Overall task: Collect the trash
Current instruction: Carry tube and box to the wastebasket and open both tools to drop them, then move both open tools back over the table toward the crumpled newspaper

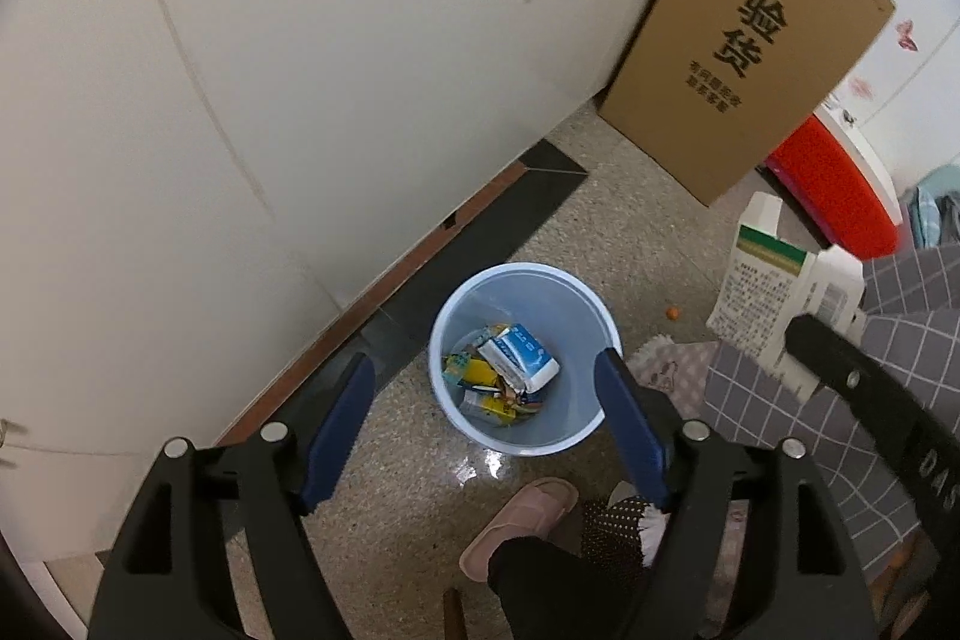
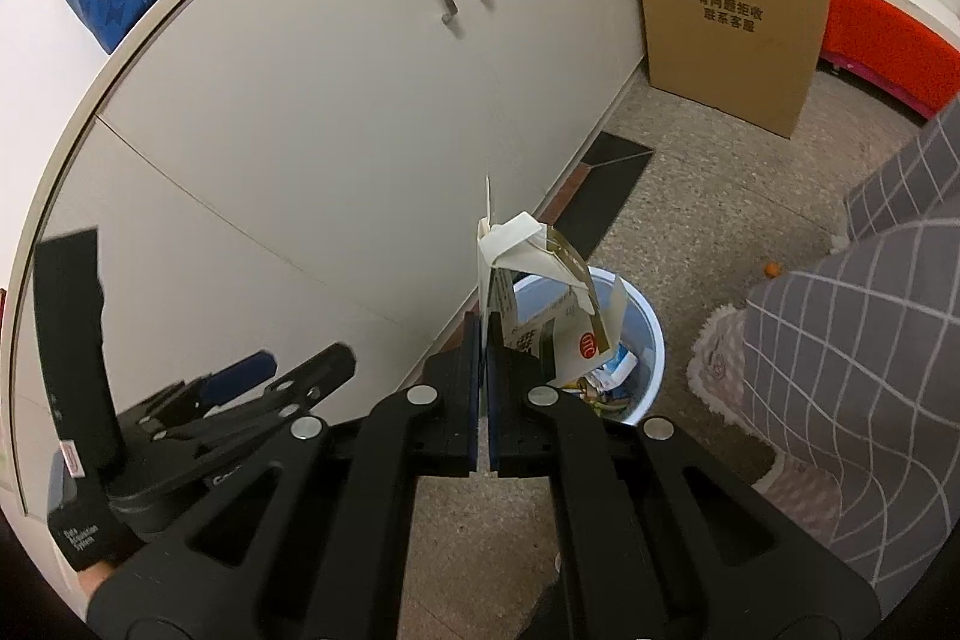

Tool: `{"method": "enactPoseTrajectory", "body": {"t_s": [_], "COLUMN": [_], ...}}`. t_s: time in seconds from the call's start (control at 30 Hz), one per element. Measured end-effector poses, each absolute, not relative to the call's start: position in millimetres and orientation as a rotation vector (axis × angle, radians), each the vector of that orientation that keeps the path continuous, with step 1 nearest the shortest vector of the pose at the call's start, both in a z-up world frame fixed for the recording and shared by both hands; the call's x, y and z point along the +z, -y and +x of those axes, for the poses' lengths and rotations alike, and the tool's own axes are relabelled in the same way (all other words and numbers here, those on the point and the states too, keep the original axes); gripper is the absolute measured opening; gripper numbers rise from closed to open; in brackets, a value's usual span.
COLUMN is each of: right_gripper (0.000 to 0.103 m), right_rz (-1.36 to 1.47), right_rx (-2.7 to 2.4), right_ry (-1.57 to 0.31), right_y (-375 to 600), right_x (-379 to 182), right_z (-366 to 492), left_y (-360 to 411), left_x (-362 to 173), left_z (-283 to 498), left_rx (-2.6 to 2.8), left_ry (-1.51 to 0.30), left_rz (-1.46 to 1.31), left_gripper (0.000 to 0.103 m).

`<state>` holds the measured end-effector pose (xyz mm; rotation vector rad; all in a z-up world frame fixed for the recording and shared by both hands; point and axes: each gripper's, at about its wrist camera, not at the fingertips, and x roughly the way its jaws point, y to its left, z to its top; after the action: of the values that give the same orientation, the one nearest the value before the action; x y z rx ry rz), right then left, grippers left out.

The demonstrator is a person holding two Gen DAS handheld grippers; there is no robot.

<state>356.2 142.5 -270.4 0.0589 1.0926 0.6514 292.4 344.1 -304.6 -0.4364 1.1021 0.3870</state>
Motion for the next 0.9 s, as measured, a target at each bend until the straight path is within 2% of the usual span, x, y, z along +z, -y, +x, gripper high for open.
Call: {"method": "enactPoseTrajectory", "body": {"t_s": [0.07, 0.13, 0.17, 0.2, 0.63, 0.9], "right_gripper": [0.004, 0.026, 0.066, 0.077, 0.077, 0.077], "right_rz": [0.049, 0.059, 0.085, 0.092, 0.064, 0.107], "right_rx": [0.650, 0.648, 0.647, 0.632, 0.615, 0.582], "right_ry": [-1.105, -1.109, -1.106, -1.085, -1.072, -0.982], "right_y": [-150, -153, -151, -149, -135, -103], "right_x": [-275, -280, -282, -281, -268, -225], "right_z": [362, 367, 370, 369, 355, 337], "left_y": [-348, -350, -350, -350, -339, -318], "left_x": [-305, -305, -304, -303, -285, -244], "left_z": [290, 288, 287, 286, 279, 265], "left_rx": [0.395, 0.397, 0.397, 0.397, 0.370, 0.360], "left_ry": [-1.102, -1.100, -1.100, -1.096, -1.062, -0.992], "left_rz": [-0.439, -0.442, -0.443, -0.444, -0.442, -0.426], "left_gripper": [0.074, 0.074, 0.074, 0.074, 0.074, 0.074]}}
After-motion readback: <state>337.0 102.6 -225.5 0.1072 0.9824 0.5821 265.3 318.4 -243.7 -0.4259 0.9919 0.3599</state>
